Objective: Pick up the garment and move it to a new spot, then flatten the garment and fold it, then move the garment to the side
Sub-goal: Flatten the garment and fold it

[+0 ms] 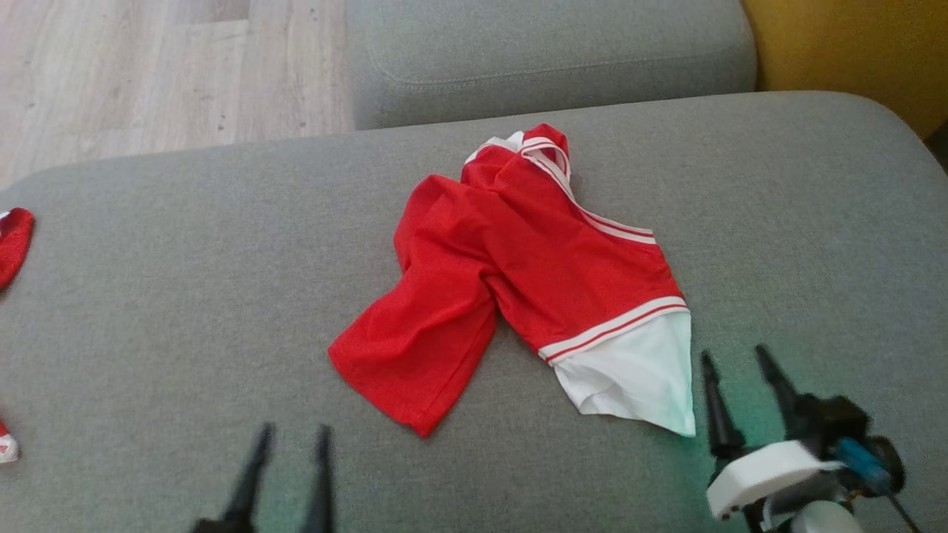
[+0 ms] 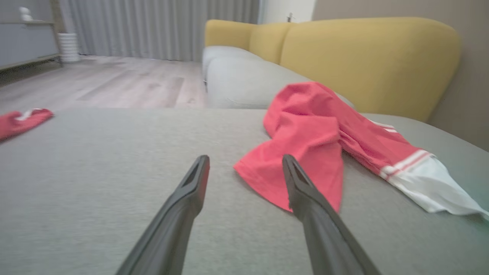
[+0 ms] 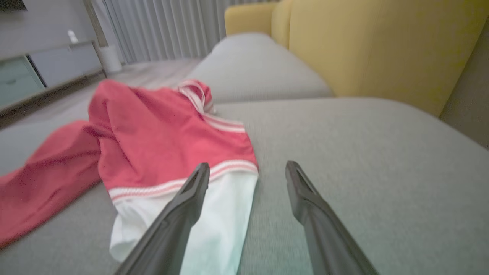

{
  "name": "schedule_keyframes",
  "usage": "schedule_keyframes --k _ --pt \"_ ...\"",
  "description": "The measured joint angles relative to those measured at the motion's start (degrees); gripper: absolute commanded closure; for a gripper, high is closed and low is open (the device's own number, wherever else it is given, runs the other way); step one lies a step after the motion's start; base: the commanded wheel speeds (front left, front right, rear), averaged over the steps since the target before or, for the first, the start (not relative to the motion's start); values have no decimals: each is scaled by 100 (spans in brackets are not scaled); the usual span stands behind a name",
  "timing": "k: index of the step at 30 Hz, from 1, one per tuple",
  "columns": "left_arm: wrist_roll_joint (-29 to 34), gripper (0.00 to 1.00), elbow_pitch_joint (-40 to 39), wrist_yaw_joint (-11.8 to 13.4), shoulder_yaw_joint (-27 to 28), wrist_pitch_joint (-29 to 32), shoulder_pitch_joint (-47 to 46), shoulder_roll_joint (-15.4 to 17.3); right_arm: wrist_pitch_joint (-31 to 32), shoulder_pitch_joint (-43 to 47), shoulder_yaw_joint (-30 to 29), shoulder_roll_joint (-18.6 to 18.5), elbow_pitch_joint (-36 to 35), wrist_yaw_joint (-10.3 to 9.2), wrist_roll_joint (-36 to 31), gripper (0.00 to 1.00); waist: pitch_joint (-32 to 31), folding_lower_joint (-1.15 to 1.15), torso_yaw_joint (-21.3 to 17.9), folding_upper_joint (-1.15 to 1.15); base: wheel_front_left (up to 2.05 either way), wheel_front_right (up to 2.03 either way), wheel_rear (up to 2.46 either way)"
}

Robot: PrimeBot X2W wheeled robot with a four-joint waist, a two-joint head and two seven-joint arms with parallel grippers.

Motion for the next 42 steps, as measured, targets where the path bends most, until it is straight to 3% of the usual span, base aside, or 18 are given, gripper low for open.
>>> schedule_keyframes --k 5,13,25,42 --pt "80 0 634 -69 -635 35 -425 -16 816 -126 162 4 263 0 -154 0 120 0 -71 0 0 0 0" --pt "78 0 1359 -68 -1061 515 -1302 -32 1524 -202 413 4 394 0 -138 0 454 0 -175 0 0 0 0" --pt "-122 0 1891 41 -1503 638 -1742 -35 1600 -350 598 3 305 0 -82 0 786 0 -278 0 0 0 0" --pt "-181 0 2358 44 -1638 470 -1999 -37 1597 -451 654 3 358 0 -19 0 893 0 -298 0 0 0 0"
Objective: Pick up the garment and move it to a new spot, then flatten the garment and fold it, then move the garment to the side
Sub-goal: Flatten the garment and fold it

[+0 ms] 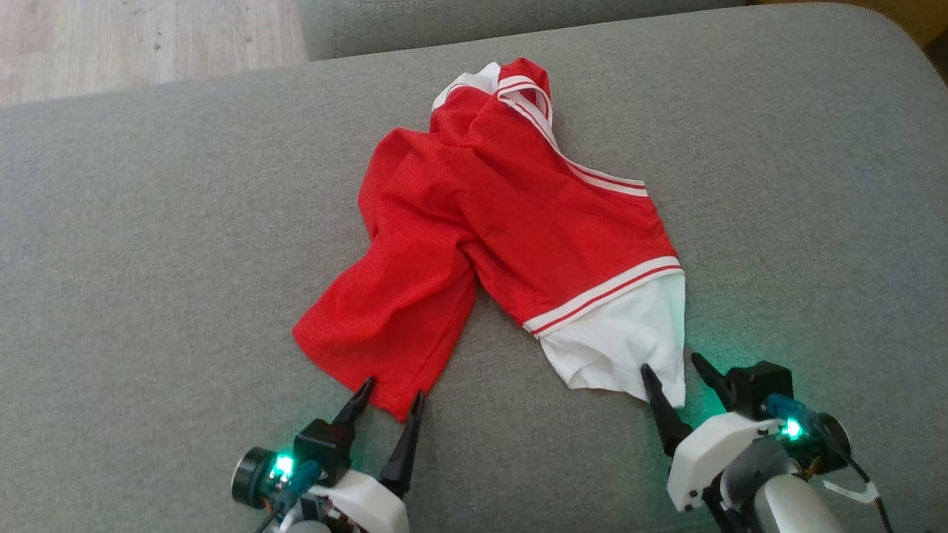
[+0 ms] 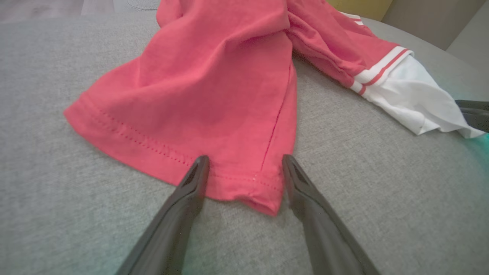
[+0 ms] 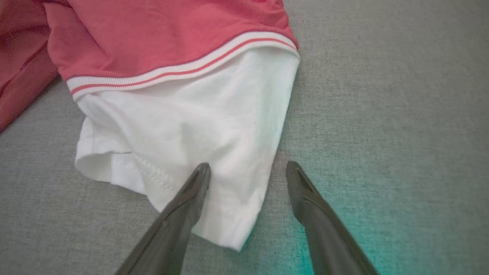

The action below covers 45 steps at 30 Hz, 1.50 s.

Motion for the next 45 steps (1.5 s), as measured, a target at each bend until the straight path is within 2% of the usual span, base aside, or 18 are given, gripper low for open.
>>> schedule_keyframes --k 5,7,8,9,10,11,17,20,23,27,28,33,36,40,43,45 --pt "-1 0 108 -1 -66 -49 -35 1 70 -12 57 -1 32 0 80 0 4 0 12 0 0 0 0" --pt "-34 18 155 -2 -80 -49 -71 1 118 -40 89 -2 66 0 234 0 3 0 13 0 0 0 0" --pt "-70 33 218 -2 -85 -51 -95 3 208 -103 112 -4 121 0 277 0 -5 0 10 0 0 0 0" --pt "-96 60 259 -3 -99 -64 -99 4 296 -138 132 -5 157 0 288 56 -11 0 9 0 0 0 0" --pt "-104 92 312 -4 -121 -67 -107 4 354 -173 156 -8 187 0 333 100 -19 0 7 0 0 0 0" --pt "-105 100 352 -11 -149 -67 -115 4 396 -215 167 -9 221 0 379 100 -28 0 5 0 0 0 0" --pt "-347 100 419 -67 -232 -91 -174 42 471 -316 152 -7 211 0 575 100 -106 0 -16 0 0 0 0" --pt "-575 100 15 -97 -204 -53 -59 131 472 -315 14 -8 -110 0 795 100 -188 0 -17 0 0 0 0" --pt "-921 100 -845 -119 -94 126 144 355 541 -315 -152 -7 -688 0 992 100 -294 0 3 0 0 0 0" --pt "-1518 100 -2507 -119 172 644 446 775 838 -287 -364 -9 -1641 0 1679 100 -446 0 58 0 0 0 0" --pt "-1518 100 -2507 -119 172 644 446 775 838 -287 -364 -9 -1641 0 1679 100 -446 0 58 0 0 0 0" --pt "-2165 100 -4760 -107 660 1525 755 1304 1528 -86 -575 -4 -3237 0 2999 100 -643 -1 127 0 0 0 0" --pt "-2629 100 -5936 -43 946 2091 815 1564 2028 -125 -1047 1 -4253 0 3749 100 -695 -1 136 0 0 0 0" --pt "-3322 100 -6726 167 1749 2715 734 2051 2661 -672 -2078 2 -4979 0 4381 100 -694 -1 76 0 0 0 0" --pt "-3598 100 -6997 276 2208 3093 467 2401 3255 -1496 -2585 1 -5093 0 4749 100 -642 0 32 0 0 0 0" --pt "-3869 100 -7157 354 2362 3323 191 2513 3618 -2130 -2807 3 -5026 0 4909 100 -572 0 8 0 0 0 0"
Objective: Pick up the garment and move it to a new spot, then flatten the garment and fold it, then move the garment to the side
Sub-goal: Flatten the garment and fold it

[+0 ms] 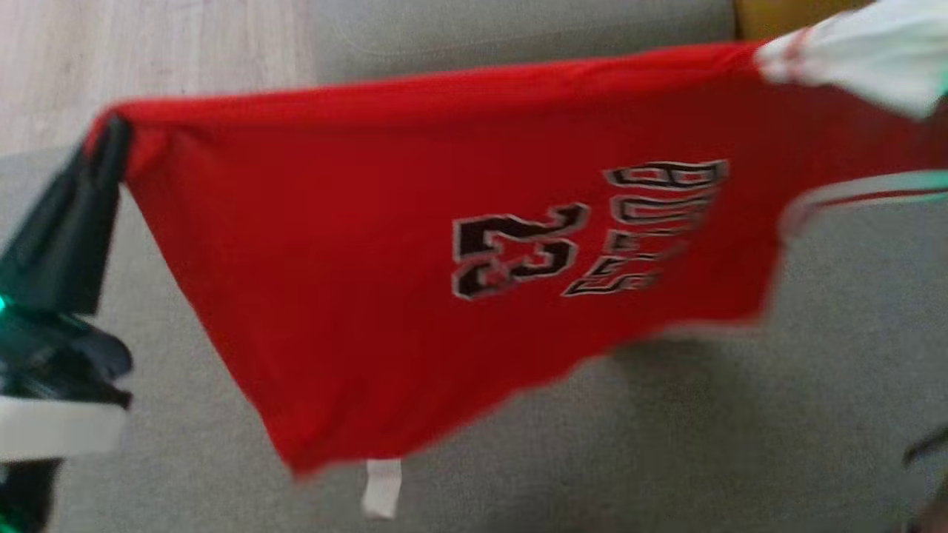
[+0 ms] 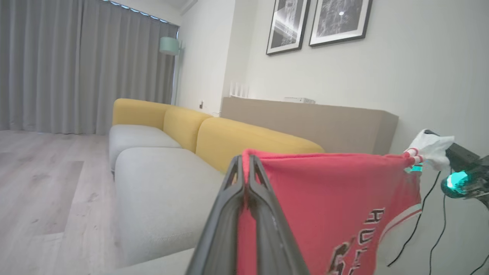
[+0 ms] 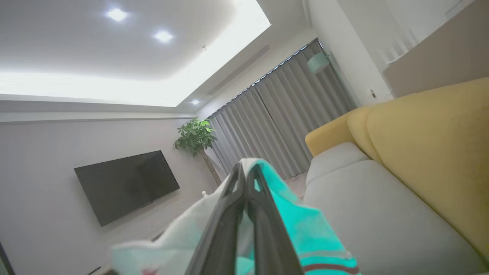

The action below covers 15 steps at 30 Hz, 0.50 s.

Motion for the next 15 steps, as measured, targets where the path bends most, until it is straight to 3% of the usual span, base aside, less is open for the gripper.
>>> schedule_keyframes --k 4,8,12,15 --pt "-499 100 119 47 120 412 -771 226 713 -1372 -174 -20 592 0 -438 100 252 0 -26 0 0 0 0" --pt "-594 100 957 -15 -129 714 -2007 421 906 -2533 101 -26 1467 0 -1154 100 684 1 -1 0 0 0 0" --pt "-163 100 2371 -227 -791 746 -3466 397 461 -3593 471 -47 2689 0 -1811 100 1227 3 66 0 0 0 0" --pt "388 100 3608 -369 -1193 246 -4590 210 -176 -4314 710 -57 3740 0 -2205 100 1607 3 133 0 0 0 0"
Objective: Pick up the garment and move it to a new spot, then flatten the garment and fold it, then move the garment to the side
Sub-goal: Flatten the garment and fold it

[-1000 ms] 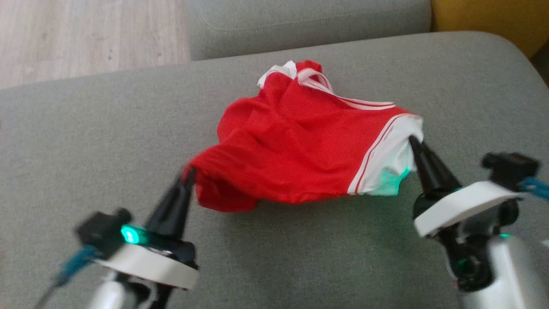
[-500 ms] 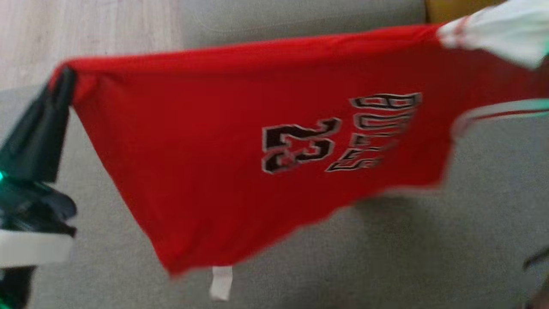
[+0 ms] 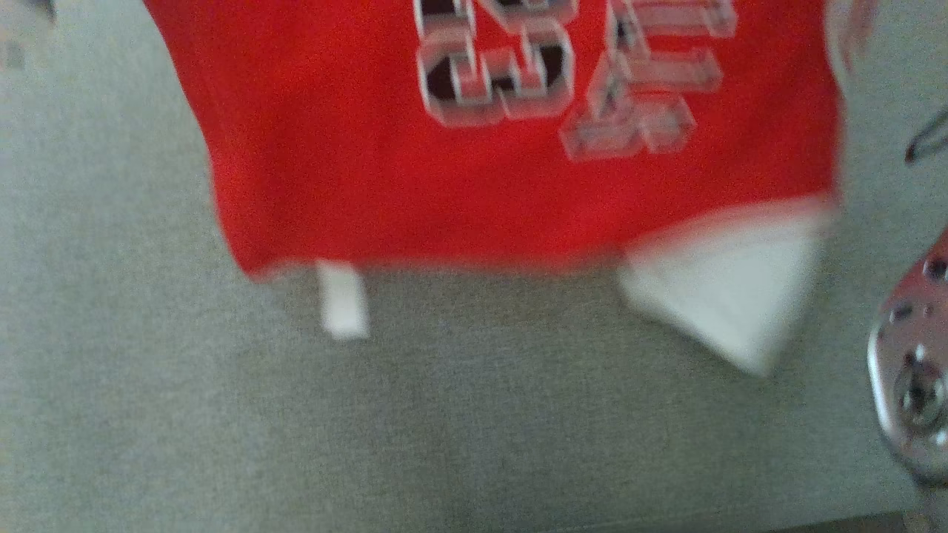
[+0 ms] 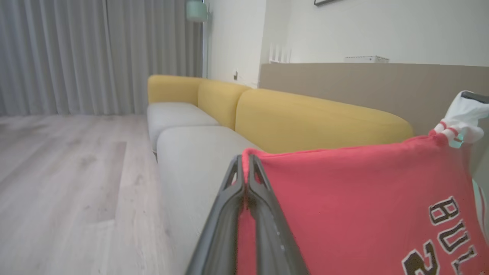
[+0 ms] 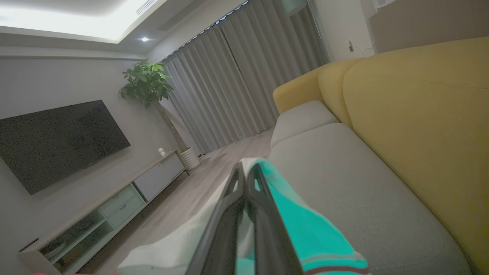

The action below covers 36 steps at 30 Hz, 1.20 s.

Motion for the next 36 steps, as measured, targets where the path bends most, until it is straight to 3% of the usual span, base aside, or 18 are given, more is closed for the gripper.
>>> schedule_keyframes --k 3,5,8,14,17,21,27,36 --pt "1091 100 1179 -98 -411 -1217 -1188 -100 -827 -731 221 -15 926 0 -108 100 350 1 67 0 0 0 0" --pt "1448 100 1959 -104 -512 -2047 -1806 -222 -1440 -1107 348 -29 1514 0 -104 100 529 0 98 0 0 0 0" --pt "1603 100 2934 -105 -658 -3042 -2170 -411 -2182 -1373 550 -27 2229 0 26 100 663 0 119 0 0 0 0" --pt "1385 100 3520 -143 -1615 -3804 -2077 -450 -2607 -1244 1040 -35 2533 0 270 100 669 -2 92 0 0 0 0" --pt "1143 100 3498 -147 -1962 -4018 -1708 -417 -2671 -651 1151 -37 2307 0 400 100 609 -4 75 0 0 0 0" --pt "959 100 3141 -147 -2136 -4065 -574 -353 -2574 973 1386 -187 1619 0 401 100 520 -3 63 0 0 0 0" --pt "1213 100 2146 -147 -1524 -4065 1613 -430 -2254 3516 1553 -494 331 0 357 100 442 -3 63 0 0 0 0" --pt "1923 100 1094 -113 -1078 -4064 4409 -770 -1740 6080 1254 -455 -1302 0 63 100 -163 -5 191 0 0 0 0"
